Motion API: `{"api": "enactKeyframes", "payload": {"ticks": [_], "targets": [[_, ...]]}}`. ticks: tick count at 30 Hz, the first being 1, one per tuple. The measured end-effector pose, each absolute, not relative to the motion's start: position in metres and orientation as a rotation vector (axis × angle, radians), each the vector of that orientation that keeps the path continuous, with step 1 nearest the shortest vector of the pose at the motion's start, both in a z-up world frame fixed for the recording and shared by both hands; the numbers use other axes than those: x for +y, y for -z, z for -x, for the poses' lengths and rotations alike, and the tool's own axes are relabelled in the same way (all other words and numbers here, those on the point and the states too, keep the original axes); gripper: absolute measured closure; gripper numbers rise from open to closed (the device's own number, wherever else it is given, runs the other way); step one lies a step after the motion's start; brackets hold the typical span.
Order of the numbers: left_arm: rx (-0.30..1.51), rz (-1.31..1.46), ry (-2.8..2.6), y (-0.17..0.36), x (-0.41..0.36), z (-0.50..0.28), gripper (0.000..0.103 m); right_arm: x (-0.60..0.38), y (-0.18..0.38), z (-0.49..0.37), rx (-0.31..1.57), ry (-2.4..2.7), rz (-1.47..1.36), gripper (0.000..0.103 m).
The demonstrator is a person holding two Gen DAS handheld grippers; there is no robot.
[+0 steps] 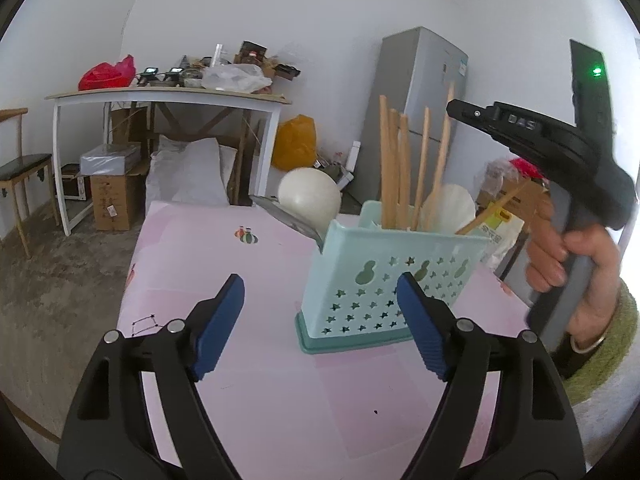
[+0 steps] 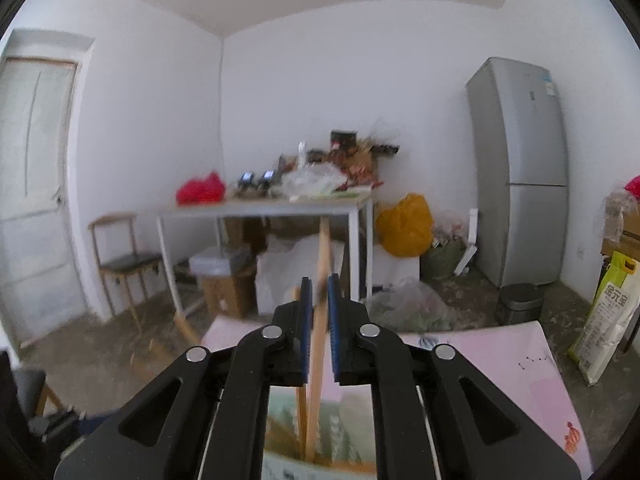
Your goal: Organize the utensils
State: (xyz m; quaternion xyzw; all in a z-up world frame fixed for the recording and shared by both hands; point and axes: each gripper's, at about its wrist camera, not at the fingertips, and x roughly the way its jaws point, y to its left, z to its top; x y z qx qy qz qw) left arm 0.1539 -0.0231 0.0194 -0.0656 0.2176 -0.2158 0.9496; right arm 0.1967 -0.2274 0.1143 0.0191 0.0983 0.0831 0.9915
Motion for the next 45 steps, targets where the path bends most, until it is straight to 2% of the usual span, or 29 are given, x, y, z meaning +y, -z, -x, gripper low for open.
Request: {"api": "enactKeyframes", "payload": {"ticks": [1, 2, 6, 10, 13, 17, 25, 34, 45], "targets": [[0.445, 0.129, 0.443, -0.019, -0.024, -0.154, 0.028, -0.23, -0.114, -0.191, 0.213, -0.182, -0.036, 0.068], [0.45, 0.122, 0.451, -0.018, -0.027, -0.155, 0.028, -0.235, -0.114, -0.185, 0.218, -0.194, -0.042, 0.053], [0.466, 0.113, 0.471, -0.015, -0.031, -0.163, 0.027, -0.263, -0.124, -0.149, 0.199, -0.242, -0.113, 0.047], [0.488, 0.113, 0.519, -0.011, -0.036, -0.176, 0.026, -0.308, -0.118, -0.124, 0.219, -0.295, -0.245, 0.045], [0.523, 0.109, 0.578, -0.005, -0.042, -0.189, 0.026, -0.33, -0.088, -0.131, 0.362, -0.363, -0.283, 0.041], [0.556, 0.099, 0.62, 0.002, -0.05, -0.203, 0.027, -0.329, -0.032, -0.157, 0.557, -0.397, -0.192, 0.041], [0.617, 0.131, 0.679, 0.013, -0.067, -0.223, 0.027, -0.328, 0.016, -0.198, 0.674, -0.483, -0.202, 0.04], [0.662, 0.204, 0.66, 0.011, -0.061, -0.226, 0.027, -0.326, 0.017, -0.209, 0.707, -0.539, -0.265, 0.039], [0.701, 0.187, 0.62, 0.002, -0.056, -0.173, 0.027, -0.315, 0.014, -0.17, 0.733, -0.524, -0.315, 0.039]]}}
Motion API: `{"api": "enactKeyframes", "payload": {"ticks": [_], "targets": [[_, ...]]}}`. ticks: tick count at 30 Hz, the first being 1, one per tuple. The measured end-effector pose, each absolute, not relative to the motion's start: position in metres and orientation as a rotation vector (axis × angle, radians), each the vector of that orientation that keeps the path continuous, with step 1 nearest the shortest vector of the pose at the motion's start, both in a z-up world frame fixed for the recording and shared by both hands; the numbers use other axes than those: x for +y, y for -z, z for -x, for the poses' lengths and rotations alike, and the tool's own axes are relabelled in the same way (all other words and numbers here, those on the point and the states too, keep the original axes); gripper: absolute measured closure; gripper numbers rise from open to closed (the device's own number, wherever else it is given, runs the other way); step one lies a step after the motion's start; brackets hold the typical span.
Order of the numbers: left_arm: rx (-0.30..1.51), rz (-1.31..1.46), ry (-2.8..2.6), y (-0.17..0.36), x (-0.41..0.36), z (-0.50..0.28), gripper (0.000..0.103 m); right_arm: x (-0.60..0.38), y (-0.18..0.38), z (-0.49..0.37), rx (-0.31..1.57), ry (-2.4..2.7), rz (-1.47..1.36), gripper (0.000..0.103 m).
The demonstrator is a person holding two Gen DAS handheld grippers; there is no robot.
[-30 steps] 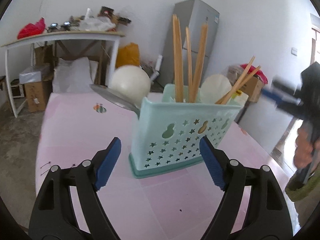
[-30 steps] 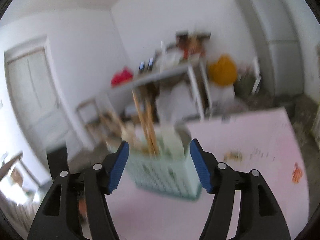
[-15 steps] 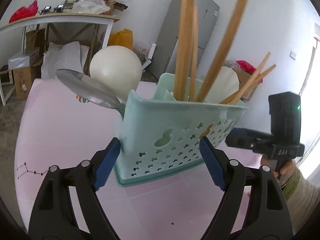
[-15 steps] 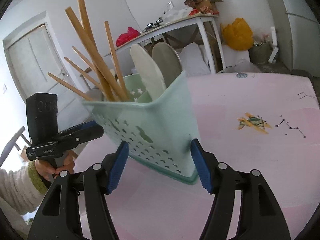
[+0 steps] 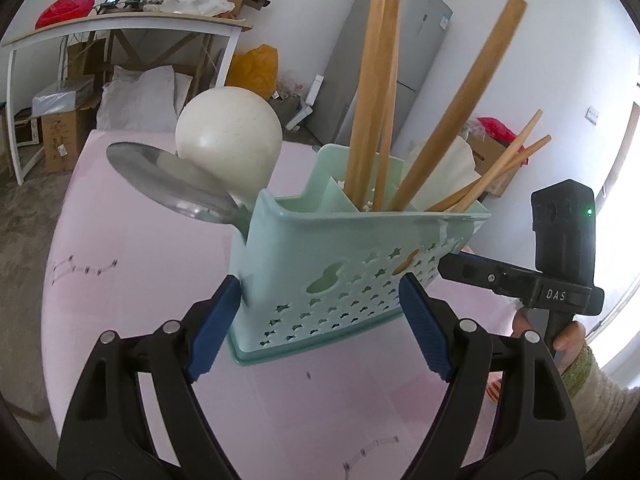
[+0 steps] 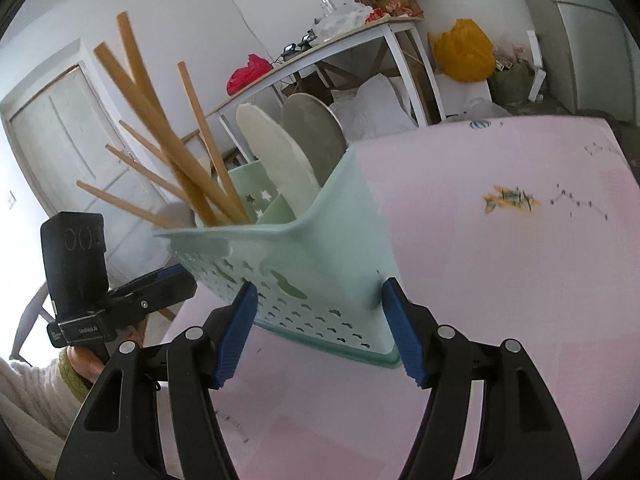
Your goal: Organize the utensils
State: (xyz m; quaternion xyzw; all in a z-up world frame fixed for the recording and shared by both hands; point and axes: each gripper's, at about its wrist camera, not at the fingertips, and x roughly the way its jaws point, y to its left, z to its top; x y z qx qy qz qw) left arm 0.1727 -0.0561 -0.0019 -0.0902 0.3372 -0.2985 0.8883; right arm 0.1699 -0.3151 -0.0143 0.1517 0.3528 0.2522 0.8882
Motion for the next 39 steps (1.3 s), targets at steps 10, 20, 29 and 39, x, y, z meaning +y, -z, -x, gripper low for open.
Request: {"api": "enactKeyframes", "payload": {"ticks": [10, 20, 29, 39], "targets": [[0.683, 0.155, 0.503, -0.007, -0.052, -0.133, 0.022, -0.297, -0.001, -0.121, 0.716, -0.428, -0.222, 0.039], [0.66, 0.074, 0.23, -0.018, -0.045, -0.074, 0.01, -0.249, -0.001, -0.043, 0.735, -0.047, -0.04, 0.013], [0.641, -0.053, 0.024, -0.033, -0.041, -0.058, 0.009, -0.235, -0.01, -0.034, 0.72, 0.086, -0.013, 0.007], [0.63, -0.056, -0.06, -0.043, -0.031, -0.049, 0.008, -0.237, -0.024, -0.031, 0.683, 0.157, 0.015, 0.007]]}}
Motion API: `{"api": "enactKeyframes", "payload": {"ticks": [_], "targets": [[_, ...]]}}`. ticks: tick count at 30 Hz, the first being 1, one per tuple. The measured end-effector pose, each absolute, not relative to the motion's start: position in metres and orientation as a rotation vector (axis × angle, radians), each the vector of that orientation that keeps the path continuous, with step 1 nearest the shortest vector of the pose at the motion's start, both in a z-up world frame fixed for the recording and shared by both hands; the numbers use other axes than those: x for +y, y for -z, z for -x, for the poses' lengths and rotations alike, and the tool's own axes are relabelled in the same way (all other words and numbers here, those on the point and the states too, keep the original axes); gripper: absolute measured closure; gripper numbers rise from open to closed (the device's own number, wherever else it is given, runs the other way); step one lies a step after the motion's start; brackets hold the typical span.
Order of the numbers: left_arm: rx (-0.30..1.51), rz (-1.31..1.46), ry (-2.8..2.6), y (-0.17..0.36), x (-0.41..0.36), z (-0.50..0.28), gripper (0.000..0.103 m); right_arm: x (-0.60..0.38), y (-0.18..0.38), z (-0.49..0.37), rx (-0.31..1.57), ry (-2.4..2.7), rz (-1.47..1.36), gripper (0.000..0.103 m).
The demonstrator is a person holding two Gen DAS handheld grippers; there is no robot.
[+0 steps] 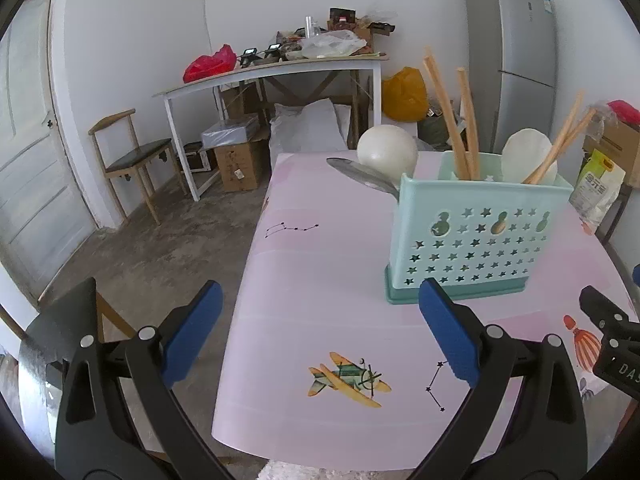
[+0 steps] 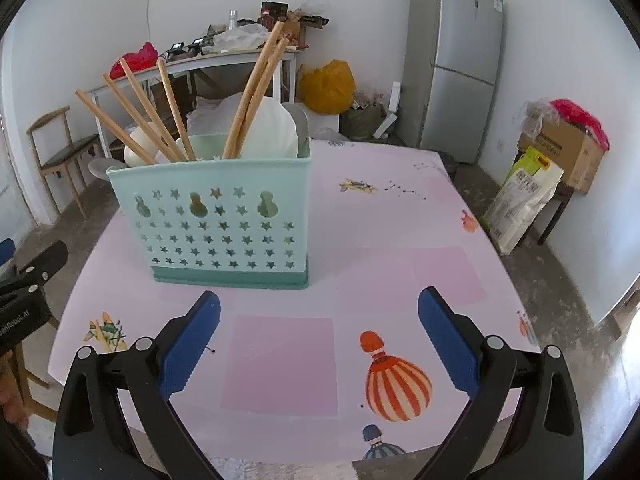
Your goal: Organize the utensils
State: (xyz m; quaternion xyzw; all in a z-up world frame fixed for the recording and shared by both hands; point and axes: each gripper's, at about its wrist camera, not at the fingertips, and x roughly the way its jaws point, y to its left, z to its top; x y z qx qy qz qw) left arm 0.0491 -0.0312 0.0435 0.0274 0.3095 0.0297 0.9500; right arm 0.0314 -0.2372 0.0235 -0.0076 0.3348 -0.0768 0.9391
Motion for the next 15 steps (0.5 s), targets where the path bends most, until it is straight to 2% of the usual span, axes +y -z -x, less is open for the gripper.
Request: {"api": "enactKeyframes", "payload": {"ticks": [15], "targets": [[0.671, -0.026, -0.104, -0.036, -0.016, -0.059, 0.008, -0.235, -0.024, -0.036, 0.676, 0.17, 0.057, 0.007]]}}
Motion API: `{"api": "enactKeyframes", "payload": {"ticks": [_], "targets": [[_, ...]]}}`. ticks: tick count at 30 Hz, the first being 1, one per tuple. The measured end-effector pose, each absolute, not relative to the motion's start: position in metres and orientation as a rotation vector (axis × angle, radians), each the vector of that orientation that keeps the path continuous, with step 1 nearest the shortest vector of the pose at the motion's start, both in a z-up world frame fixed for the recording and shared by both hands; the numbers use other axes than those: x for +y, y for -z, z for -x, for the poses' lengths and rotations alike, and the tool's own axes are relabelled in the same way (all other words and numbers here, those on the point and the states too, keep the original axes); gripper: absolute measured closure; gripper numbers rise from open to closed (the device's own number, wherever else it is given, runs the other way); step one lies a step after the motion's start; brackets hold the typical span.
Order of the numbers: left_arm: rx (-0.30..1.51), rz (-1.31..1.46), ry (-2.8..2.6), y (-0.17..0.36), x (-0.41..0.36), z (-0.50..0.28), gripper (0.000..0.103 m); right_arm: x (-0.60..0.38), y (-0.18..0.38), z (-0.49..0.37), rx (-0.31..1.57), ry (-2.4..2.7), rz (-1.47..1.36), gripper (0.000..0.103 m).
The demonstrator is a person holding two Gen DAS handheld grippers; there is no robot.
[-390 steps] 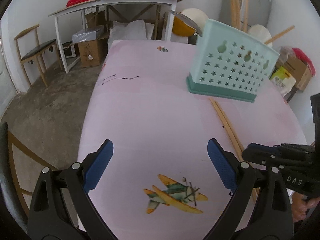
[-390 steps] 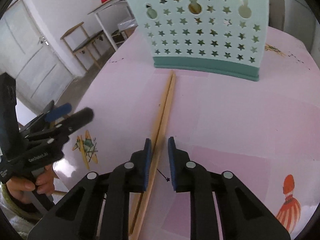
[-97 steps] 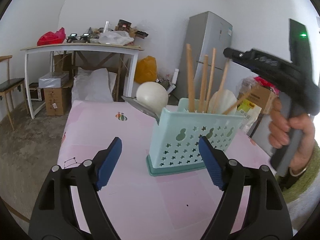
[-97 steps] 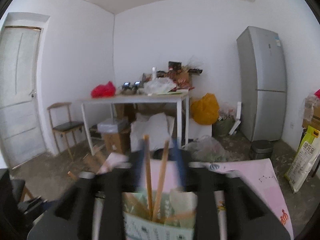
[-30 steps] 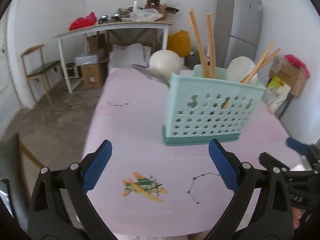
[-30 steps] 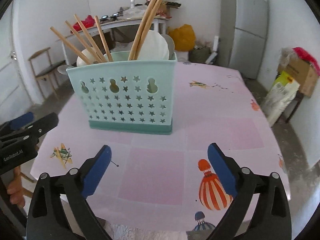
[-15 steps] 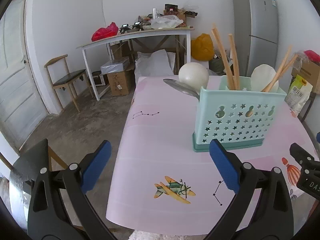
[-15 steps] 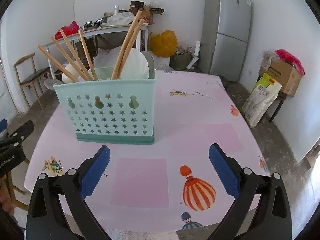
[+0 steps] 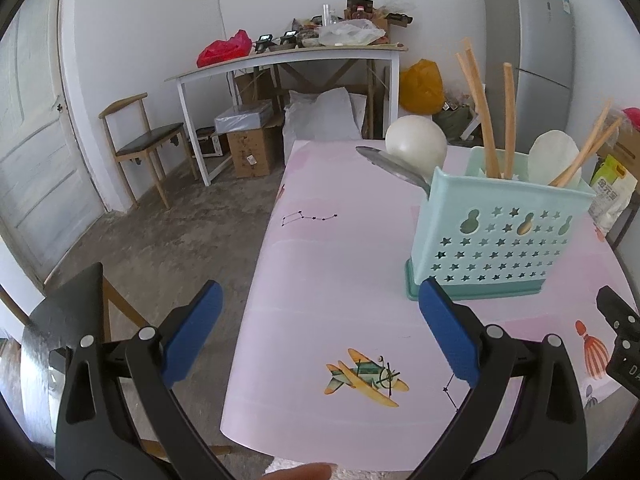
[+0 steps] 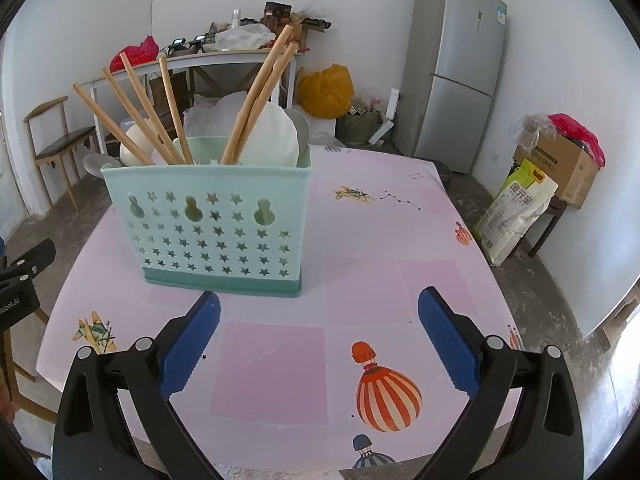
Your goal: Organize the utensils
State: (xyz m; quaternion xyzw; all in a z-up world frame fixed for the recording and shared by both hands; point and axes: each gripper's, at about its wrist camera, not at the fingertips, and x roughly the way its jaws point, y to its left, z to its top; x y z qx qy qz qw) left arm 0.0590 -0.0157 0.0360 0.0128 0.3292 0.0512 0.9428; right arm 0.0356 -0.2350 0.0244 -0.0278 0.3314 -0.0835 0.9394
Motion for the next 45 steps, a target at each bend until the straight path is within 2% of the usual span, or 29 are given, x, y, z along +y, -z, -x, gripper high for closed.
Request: {"api": "enactKeyframes", "payload": {"ticks": [45], "targets": [[0.694, -0.032, -0.077, -0.035, -0.027, -0.057, 0.008, -0.234, -0.019, -0.035, 0.696, 0.154, 0.047, 0.007]]}}
